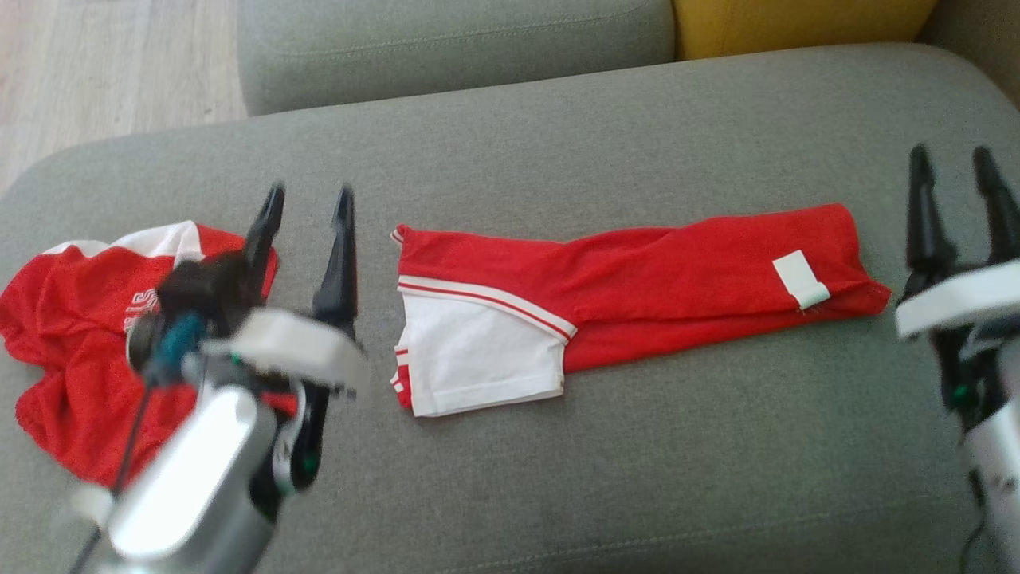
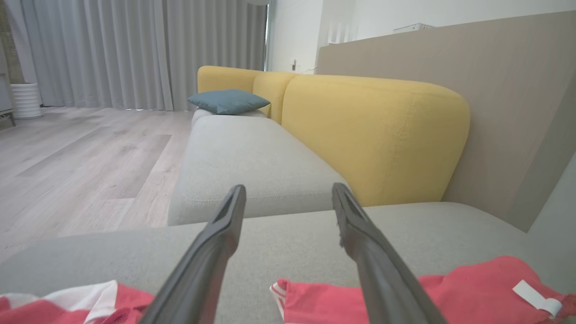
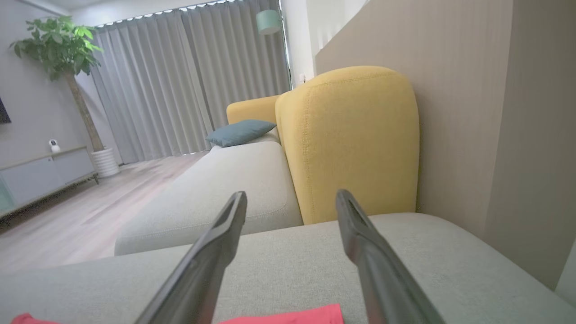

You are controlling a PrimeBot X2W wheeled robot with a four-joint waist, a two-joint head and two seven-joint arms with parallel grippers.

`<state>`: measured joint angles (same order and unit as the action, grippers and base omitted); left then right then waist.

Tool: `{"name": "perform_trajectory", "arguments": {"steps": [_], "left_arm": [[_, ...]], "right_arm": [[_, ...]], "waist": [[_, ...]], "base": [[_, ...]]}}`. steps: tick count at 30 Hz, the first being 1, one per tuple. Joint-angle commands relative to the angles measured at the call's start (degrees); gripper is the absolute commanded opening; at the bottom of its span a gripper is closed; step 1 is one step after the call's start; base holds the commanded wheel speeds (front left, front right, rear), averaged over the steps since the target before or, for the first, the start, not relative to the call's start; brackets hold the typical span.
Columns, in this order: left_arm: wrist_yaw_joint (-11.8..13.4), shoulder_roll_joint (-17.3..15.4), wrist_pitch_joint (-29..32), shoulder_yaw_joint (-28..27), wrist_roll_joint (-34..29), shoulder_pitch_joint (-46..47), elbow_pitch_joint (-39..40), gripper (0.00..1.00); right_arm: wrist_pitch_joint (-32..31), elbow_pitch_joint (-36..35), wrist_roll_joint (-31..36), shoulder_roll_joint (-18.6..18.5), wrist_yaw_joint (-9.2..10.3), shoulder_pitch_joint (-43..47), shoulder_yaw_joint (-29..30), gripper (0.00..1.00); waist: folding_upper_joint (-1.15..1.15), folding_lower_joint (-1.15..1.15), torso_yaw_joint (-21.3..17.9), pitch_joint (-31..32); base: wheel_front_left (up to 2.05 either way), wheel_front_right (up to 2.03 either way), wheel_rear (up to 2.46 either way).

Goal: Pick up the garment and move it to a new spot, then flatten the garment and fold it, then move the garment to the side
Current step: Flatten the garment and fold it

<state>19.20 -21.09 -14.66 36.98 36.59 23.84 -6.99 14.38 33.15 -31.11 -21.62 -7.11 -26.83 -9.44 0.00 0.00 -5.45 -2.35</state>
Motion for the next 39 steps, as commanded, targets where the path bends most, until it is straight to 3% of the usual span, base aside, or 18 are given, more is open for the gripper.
{"name": "perform_trajectory", "arguments": {"steps": [1,6,14,24,31,39], "left_arm": [[-0.19,0.39,-0.32,-5.03,-2.79,-1.12,2.13,1.0],[-3.43,5.54,-0.33,-10.1,-7.3,-8.04,2.2,1.0],[-8.72,10.97,-0.33,-15.39,-13.36,-13.26,0.26,1.0],[-14.41,14.74,-0.33,-20.27,-19.31,-11.65,-1.79,1.0],[-16.86,16.2,-0.33,-21.58,-21.82,-10.01,-3.01,1.0],[-18.52,17.05,-0.33,-22.88,-23.7,-8.4,-3.57,1.0]], "right_arm": [[0.59,-5.53,4.79,1.98,-0.37,2.95,2.17,1.0],[0.61,-11.8,11.68,9.45,-0.37,10.97,7.4,1.0],[0.61,-14.78,16.38,14.7,-0.37,15.41,10.18,1.0],[-3.41,-12.34,17.61,16.35,-0.37,12.19,15.45,1.0],[-9.75,-4.42,17.03,16.88,-0.37,5.14,25.14,1.0],[-15.78,5.52,23.87,15.49,-0.37,-2.7,34.31,1.0]], "waist": [[0.0,0.0,-0.3,0.36],[0.0,0.0,-0.47,0.68],[0.0,0.0,-0.48,-0.36],[0.0,0.0,1.09,-4.71],[0.0,0.0,2.88,-8.58],[0.0,0.0,4.24,-12.05]], "base": [[0.0,0.0,0.0],[0.0,0.0,0.0],[0.0,0.0,0.0],[0.0,0.0,0.0],[0.0,0.0,0.0],[0.0,0.0,0.0]]}}
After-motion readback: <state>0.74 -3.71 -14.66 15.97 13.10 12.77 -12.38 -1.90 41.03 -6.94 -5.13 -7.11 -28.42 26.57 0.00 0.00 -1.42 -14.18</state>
